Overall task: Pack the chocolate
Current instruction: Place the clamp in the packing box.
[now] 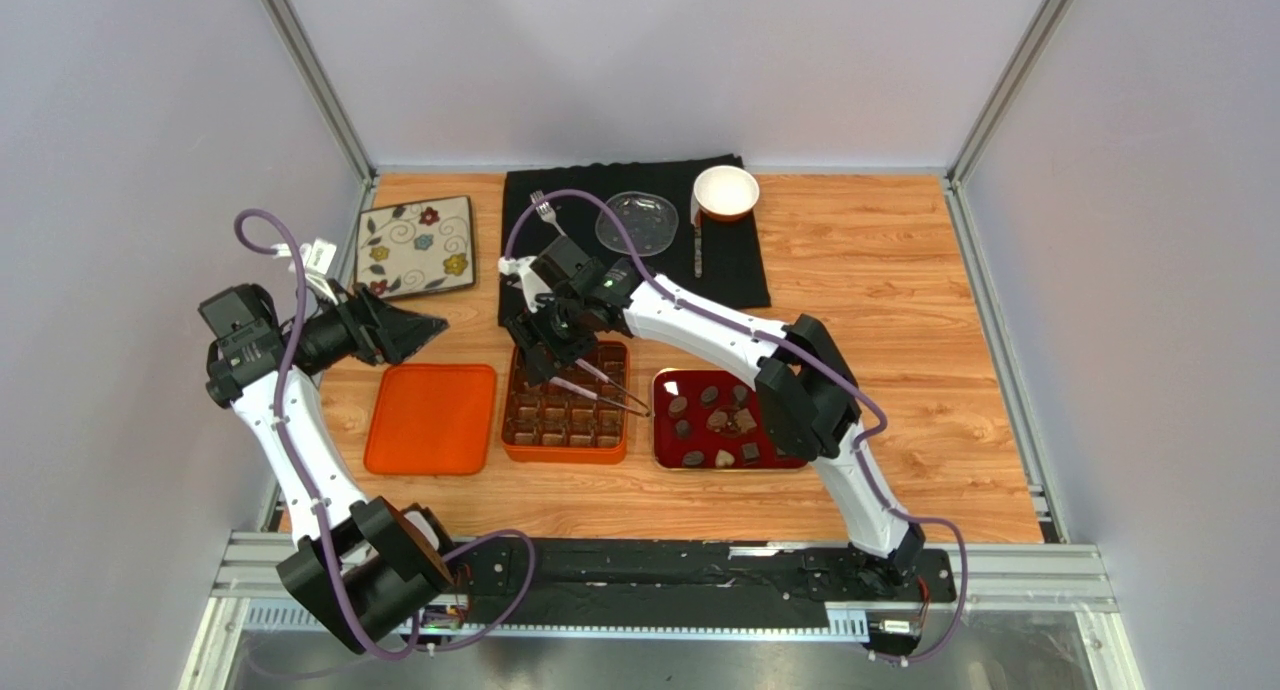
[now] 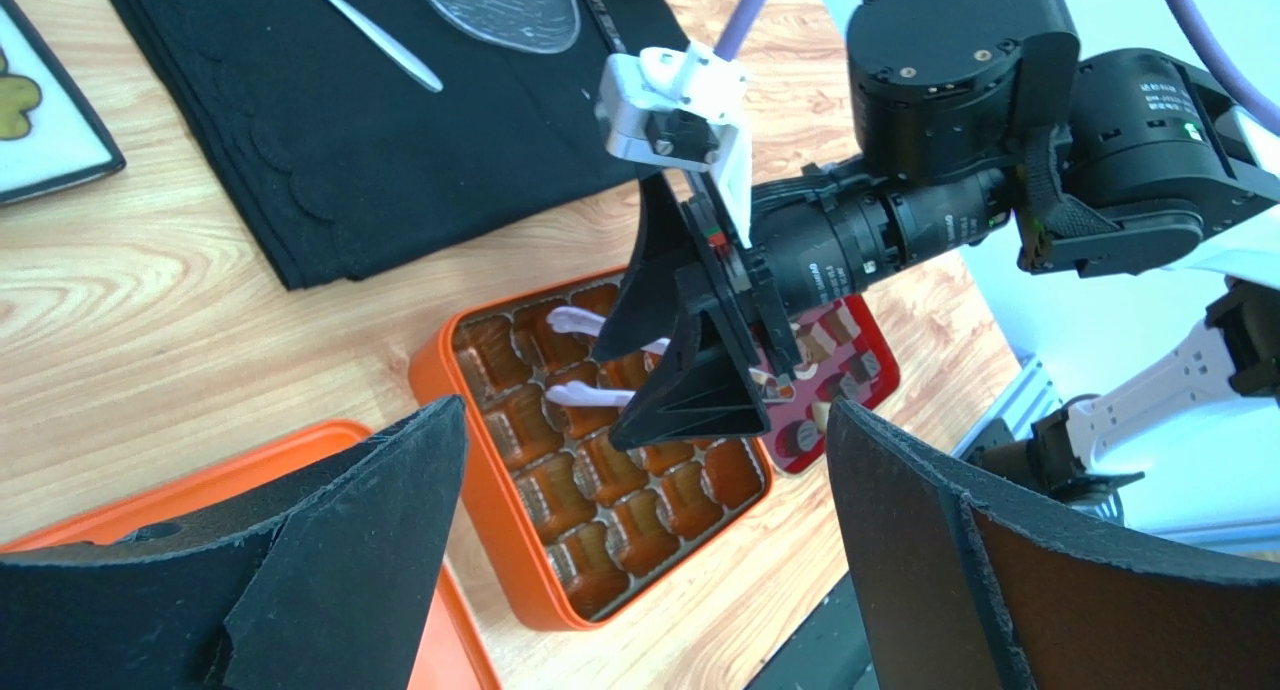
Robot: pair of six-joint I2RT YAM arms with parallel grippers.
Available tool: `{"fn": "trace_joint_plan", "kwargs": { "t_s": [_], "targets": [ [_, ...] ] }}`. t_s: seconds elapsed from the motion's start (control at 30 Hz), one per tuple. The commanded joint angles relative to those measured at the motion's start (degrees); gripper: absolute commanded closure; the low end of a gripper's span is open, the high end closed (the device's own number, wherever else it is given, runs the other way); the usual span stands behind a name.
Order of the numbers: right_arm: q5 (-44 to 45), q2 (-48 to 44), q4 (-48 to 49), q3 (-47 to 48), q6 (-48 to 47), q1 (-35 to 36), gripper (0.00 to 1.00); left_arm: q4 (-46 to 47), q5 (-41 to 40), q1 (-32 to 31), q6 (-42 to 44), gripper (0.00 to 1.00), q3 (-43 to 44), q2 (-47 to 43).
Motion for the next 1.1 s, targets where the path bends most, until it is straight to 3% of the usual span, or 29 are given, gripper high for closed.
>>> {"fn": "trace_joint_plan", "kwargs": {
  "t_s": [0.0, 0.17, 0.23, 0.3, 0.33, 0.37, 0.43, 0.5, 0.67, 0.77, 0.87, 1.07],
  "targets": [
    [1.49, -0.72, -0.51, 3.94, -1.37, 0.73, 0.37, -2.47, 1.43, 0.26, 4.83, 0.03, -0.43, -0.85],
    [3.43, -7.65, -1.66, 2.20, -2.77, 0.82, 0.40, -3.96, 3.09, 0.17, 7.98, 0.01, -1.83, -1.64],
    [5.09, -13.09, -1.75, -3.30, -3.74, 0.82, 0.40, -6.15, 4.85, -0.70, 13.16, 0.02, -2.36, -2.43],
    [6.67, -19.66, -1.48, -9.11, -4.36, 0.65, 0.40, -9.41, 3.02, -6.83, 18.60, 0.02, -3.24, -4.27],
    [7.29, -22.06, 0.00, -12.36, -4.36, 0.64, 0.40, -9.24, 1.70, -13.30, 19.41, 0.02, -3.85, -5.06],
    [8.08, -24.34, 0.97, -19.88, -4.36, 0.47, 0.40, -6.45, 0.47, -16.84, 19.33, 0.02, -4.82, -6.64],
    [10.19, -31.44, 3.60, -26.34, -3.83, 0.38, 0.39, -0.39, -4.01, -25.35, 15.04, 0.02, -8.77, -8.23],
    [11.51, -36.12, 4.84, -34.44, -1.82, -0.32, 0.39, 5.34, -7.52, -29.43, 15.01, 0.01, -10.71, -8.76],
    [12.92, -49.75, 7.92, -44.91, 1.88, -2.07, 0.40, 7.10, -11.13, -37.53, 20.73, 0.05, -9.93, -1.76],
    [13.71, -54.67, 8.71, -48.51, 3.73, -2.34, 0.42, 7.11, -13.85, -40.15, 23.10, 0.26, -8.17, 4.92],
    [13.80, -56.88, 9.59, -51.15, 5.13, -2.52, 0.42, 5.97, -16.84, -42.54, 27.04, 0.33, -6.15, 10.29],
    [13.63, -57.06, 10.20, -53.18, 6.27, -2.52, 0.44, 4.91, -22.55, -45.53, 36.80, 0.23, -4.74, 13.21]
  ]
}}
